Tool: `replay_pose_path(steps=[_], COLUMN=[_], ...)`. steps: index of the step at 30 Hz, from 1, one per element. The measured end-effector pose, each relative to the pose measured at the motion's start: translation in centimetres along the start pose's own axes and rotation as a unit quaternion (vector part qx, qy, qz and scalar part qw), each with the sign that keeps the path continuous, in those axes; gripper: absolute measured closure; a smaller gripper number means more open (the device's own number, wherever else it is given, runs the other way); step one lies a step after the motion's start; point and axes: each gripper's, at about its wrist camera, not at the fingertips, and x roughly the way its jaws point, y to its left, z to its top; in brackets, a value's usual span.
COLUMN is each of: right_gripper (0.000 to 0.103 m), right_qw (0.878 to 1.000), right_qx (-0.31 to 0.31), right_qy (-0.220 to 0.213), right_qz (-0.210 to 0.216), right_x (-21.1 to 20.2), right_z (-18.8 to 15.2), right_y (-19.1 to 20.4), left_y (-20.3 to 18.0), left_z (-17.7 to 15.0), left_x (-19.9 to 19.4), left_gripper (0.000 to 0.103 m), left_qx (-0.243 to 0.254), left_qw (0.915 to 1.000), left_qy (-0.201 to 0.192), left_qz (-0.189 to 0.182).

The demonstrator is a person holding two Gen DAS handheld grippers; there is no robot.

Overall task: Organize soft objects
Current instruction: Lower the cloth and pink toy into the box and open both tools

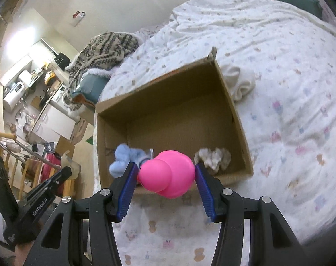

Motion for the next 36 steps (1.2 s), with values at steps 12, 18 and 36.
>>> replay_pose_path(steps=[12, 18, 36], right_gripper=[0.047, 0.047, 0.047], right_qw=[1.000, 0.999, 0.998], right_qx=[-0.023, -0.028, -0.012], right_qy=[0.010, 0.017, 0.053], right_qz=[-0.008, -0.013, -0.039], right_x=[3.7, 5.6, 9.4], right_z=[2.4, 2.8, 1.6], right_y=[-0.1, -0.4, -2.1], left_y=[-2.5, -3.4, -3.5], left_z=[1.8, 1.9, 0.2], left_x=[5.0, 7.8, 12.4], left_gripper=[0.096, 0.096, 0.095], left_qx=[0.031, 0.043, 0.042], left_qw=[0.9994, 0.9988, 0.9980], left_qy=[0.014, 0.023, 0.042], left_qz=[-0.007, -0.009, -0.020])
